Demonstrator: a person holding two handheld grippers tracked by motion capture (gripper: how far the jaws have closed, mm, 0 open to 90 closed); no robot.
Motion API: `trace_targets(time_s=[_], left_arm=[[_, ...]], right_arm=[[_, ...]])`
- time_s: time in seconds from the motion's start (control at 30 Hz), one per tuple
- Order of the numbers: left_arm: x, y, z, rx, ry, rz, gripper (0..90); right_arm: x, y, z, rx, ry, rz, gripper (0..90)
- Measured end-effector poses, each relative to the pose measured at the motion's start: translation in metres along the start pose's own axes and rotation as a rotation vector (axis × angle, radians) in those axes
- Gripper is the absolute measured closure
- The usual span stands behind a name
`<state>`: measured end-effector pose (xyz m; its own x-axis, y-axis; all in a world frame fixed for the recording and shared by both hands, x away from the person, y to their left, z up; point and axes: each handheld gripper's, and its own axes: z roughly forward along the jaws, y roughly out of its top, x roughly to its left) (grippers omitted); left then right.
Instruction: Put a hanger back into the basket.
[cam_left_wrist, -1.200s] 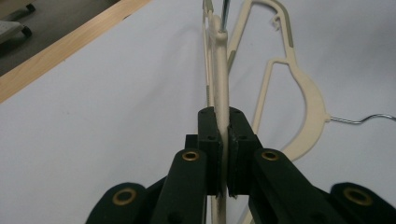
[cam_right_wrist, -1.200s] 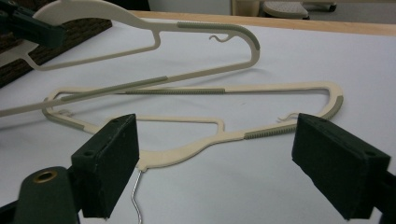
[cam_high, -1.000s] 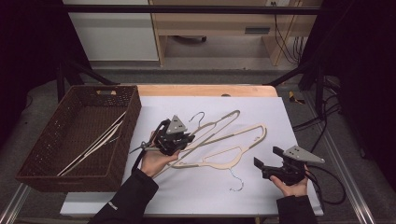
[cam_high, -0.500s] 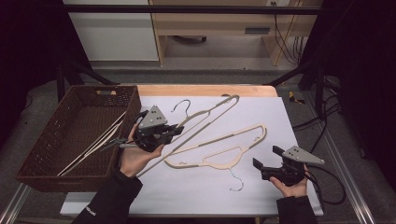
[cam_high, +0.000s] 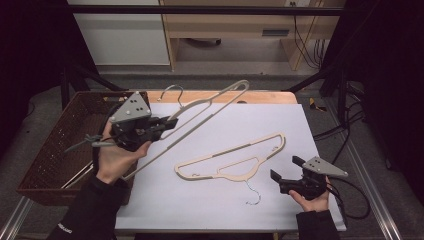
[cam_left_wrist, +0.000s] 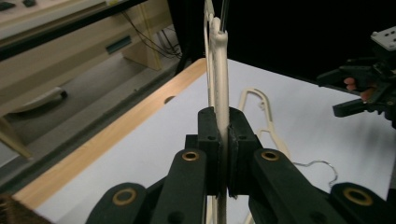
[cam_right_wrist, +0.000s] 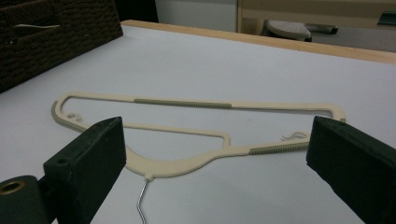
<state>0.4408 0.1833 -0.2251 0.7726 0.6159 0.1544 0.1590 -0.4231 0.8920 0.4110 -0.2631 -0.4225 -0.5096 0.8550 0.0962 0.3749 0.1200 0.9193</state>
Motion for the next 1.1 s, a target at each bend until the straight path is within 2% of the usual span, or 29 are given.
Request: trace_targets(time_s=[0.13, 0.23, 0.3, 0.4, 0.5, 0.53, 0.57, 0.67, 0.7, 0.73, 0.8, 0.83, 0.87, 0.97, 1.1], left_arm=[[0.017, 0.007, -0.020, -0.004, 0.028, 0.021, 86.2], [0.024, 0.007, -0.026, 0.000, 0.052, 0.031, 86.2], [0.037, 0.005, -0.035, 0.020, 0.072, 0.040, 86.2], [0.043, 0.002, -0.039, 0.015, 0.083, 0.030, 86.2], [0.063, -0.008, -0.051, 0.021, 0.106, 0.026, 86.2], [0.063, -0.008, -0.051, 0.021, 0.106, 0.026, 86.2], [0.071, -0.015, -0.055, 0.021, 0.124, 0.020, 86.2], [0.079, -0.021, -0.059, 0.034, 0.145, 0.019, 86.2], [0.089, -0.030, -0.062, 0.052, 0.166, 0.020, 86.2], [0.089, -0.030, -0.062, 0.052, 0.166, 0.020, 86.2], [0.099, -0.042, -0.066, 0.067, 0.187, 0.010, 86.2], [0.107, -0.053, -0.070, 0.080, 0.206, 0.003, 86.1], [0.107, -0.053, -0.070, 0.080, 0.206, 0.003, 86.1], [0.121, -0.072, -0.077, 0.099, 0.237, -0.007, 86.1], [0.135, -0.089, -0.086, 0.111, 0.247, -0.035, 86.1]], right_arm=[[0.000, 0.000, 0.000, 0.000, -0.003, 0.001, 4.8], [0.000, 0.000, 0.000, 0.000, -0.005, 0.005, 4.8], [0.000, 0.000, 0.001, 0.000, -0.005, 0.006, 4.8], [0.000, 0.000, 0.001, -0.002, -0.004, 0.004, 4.8], [-0.001, 0.000, 0.001, 0.006, -0.008, -0.003, 4.7], [-0.001, 0.000, 0.001, 0.007, -0.006, -0.010, 4.7], [-0.001, 0.000, 0.002, 0.009, -0.005, -0.005, 4.7], [0.000, 0.000, 0.002, 0.011, -0.009, 0.003, 4.6], [0.000, -0.001, 0.002, 0.013, -0.011, -0.001, 4.6], [0.000, -0.001, 0.002, 0.013, -0.011, -0.001, 4.6], [0.001, 0.000, 0.002, 0.006, -0.002, 0.018, 4.6], [0.000, 0.000, 0.002, 0.012, -0.012, 0.009, 4.8], [0.000, 0.000, 0.002, 0.012, -0.012, 0.009, 4.8], [0.000, -0.001, 0.003, 0.020, -0.018, -0.003, 4.7], [0.000, -0.001, 0.003, 0.021, -0.017, -0.004, 4.5]])
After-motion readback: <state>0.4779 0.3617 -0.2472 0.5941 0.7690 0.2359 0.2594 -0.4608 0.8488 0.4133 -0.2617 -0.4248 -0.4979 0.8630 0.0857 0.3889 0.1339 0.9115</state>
